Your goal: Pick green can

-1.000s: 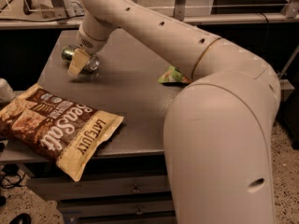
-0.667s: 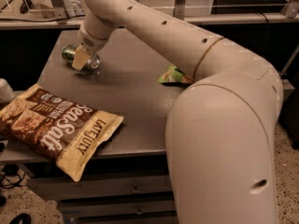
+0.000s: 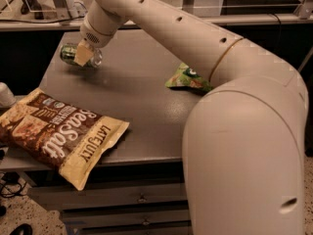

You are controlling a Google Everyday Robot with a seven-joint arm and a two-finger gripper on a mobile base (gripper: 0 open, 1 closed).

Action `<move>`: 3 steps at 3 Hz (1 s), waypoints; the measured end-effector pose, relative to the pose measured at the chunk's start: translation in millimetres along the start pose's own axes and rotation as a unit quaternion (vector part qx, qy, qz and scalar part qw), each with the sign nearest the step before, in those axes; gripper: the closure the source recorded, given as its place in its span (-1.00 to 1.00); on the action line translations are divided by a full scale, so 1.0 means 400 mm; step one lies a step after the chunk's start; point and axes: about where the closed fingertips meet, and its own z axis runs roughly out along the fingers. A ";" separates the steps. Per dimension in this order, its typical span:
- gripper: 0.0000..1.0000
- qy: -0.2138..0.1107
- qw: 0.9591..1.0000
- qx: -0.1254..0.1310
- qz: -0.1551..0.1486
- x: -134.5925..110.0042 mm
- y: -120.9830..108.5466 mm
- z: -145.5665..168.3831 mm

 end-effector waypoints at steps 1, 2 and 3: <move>1.00 -0.033 0.999 -0.013 -0.005 -0.024 0.021 -0.058; 1.00 -0.071 0.997 -0.042 -0.010 -0.031 0.061 -0.132; 1.00 -0.101 0.992 -0.069 -0.015 -0.018 0.085 -0.208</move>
Offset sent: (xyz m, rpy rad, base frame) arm -0.0716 -0.0364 0.0758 0.2442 0.0394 0.1734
